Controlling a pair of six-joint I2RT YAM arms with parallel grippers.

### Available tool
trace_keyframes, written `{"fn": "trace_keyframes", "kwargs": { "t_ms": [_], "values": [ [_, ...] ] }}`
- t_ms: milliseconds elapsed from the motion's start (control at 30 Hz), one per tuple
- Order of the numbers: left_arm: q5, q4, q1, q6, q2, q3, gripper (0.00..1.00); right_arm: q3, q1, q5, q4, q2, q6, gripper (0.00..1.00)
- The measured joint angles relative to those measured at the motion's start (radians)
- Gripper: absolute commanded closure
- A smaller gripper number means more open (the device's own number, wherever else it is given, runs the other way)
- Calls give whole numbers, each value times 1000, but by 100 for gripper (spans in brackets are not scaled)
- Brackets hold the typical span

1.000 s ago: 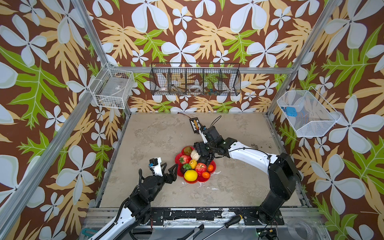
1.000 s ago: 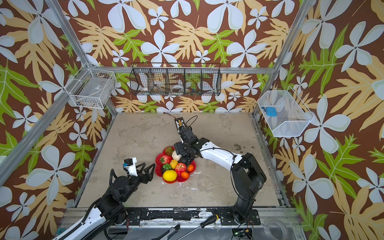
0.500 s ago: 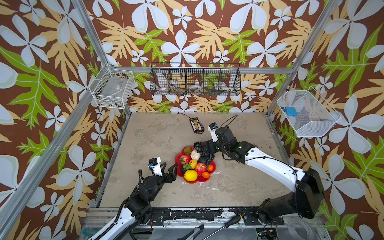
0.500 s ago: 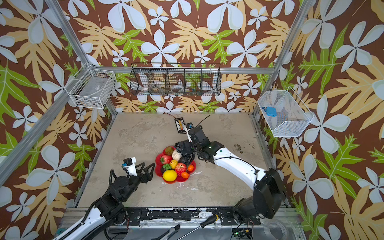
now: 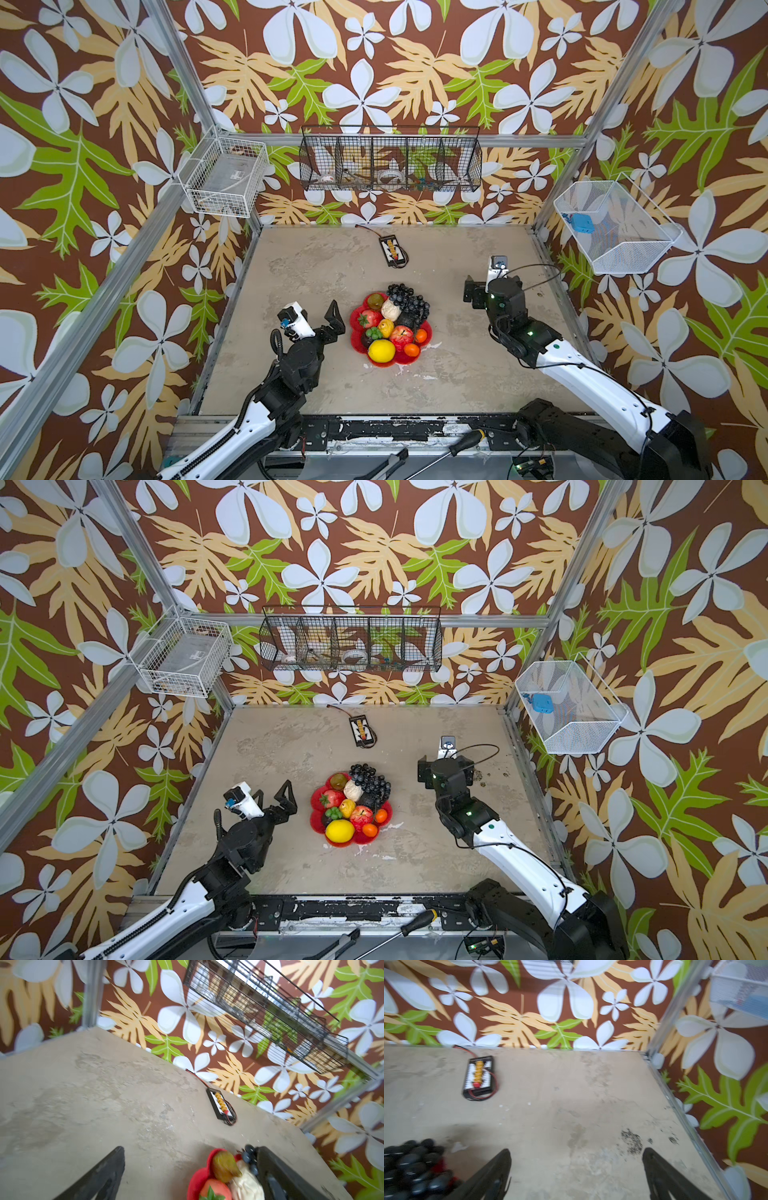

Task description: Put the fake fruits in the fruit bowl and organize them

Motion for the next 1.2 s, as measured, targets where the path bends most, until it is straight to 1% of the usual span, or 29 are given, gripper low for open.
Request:
{"fn": "trace_keyframes", "kwargs": {
  "t_ms": [67,167,267,400,600,700,833,900,967,1000,1033,1133,1200],
  "values": [
    [-97,92,0,79,32,-21,0,-76,-58,19,74,-6,-23,0],
    [-200,240,18,209,87,-71,0,-124,-170,12,139,-2,-19,0],
    [-238,346,76,304,164,-103,0,-180,-272,-19,225,2,-13,0],
    [-225,423,174,353,289,-98,0,-260,-309,-72,340,42,-50,0],
    [-51,528,363,349,486,-85,0,-334,-318,-158,543,150,-79,0],
    [55,656,426,347,596,-132,0,-370,-322,-197,659,190,-100,1],
    [199,842,439,412,708,-162,0,-409,-327,-231,791,258,-130,1],
    [236,952,441,434,794,-169,0,-423,-330,-263,839,270,-147,1],
    [262,1050,444,452,904,-170,0,-439,-330,-266,896,273,-162,1],
    [275,1070,444,467,941,-170,0,-457,-331,-267,945,280,-173,0],
    [285,1072,445,468,942,-170,0,-473,-332,-270,986,296,-181,1],
    [293,1097,466,460,907,-141,0,-478,-338,-279,1043,366,-196,0],
    [305,1048,488,455,917,-85,0,-455,-352,-310,1069,397,-204,0]
  ]
}}
